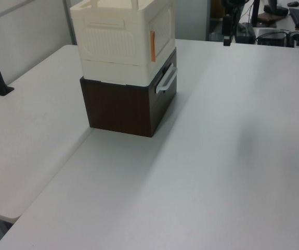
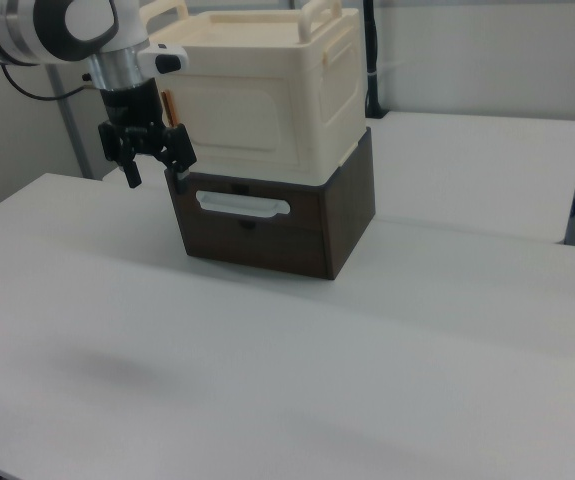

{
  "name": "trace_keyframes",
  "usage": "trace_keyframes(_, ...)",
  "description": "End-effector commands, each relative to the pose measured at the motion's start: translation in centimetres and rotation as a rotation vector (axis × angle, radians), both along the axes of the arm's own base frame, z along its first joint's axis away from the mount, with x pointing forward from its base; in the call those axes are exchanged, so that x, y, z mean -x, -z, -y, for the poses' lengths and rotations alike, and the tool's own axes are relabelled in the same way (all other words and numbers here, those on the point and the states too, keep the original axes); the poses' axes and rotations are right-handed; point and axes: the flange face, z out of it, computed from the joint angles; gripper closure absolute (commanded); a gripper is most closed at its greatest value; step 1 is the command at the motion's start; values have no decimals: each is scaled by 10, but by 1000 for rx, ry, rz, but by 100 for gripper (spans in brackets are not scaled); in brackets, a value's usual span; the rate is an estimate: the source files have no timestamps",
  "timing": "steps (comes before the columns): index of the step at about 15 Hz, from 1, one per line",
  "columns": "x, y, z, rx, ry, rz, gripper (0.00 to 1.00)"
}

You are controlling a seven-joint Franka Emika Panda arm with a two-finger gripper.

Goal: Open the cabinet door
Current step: 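Move the open gripper toward the orange handle on the cream cabinet door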

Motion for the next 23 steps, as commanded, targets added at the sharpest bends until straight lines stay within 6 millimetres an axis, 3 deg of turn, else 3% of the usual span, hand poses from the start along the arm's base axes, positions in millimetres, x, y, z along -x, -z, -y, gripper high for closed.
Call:
trace_keyframes(1, 7, 1, 0, 18, 15, -4, 0)
trace_keyframes(13, 2, 6, -5, 18, -4, -6, 0)
trace_keyframes(15, -10, 5, -5, 13, -1, 10, 0)
trace_keyframes(19, -37, -17, -12, -1, -3, 89, 0)
trace_keyframes(21, -53, -25, -51, -11, -67, 202, 0)
trace_keyframes(23, -64, -29, -71, -21, -102, 301, 0)
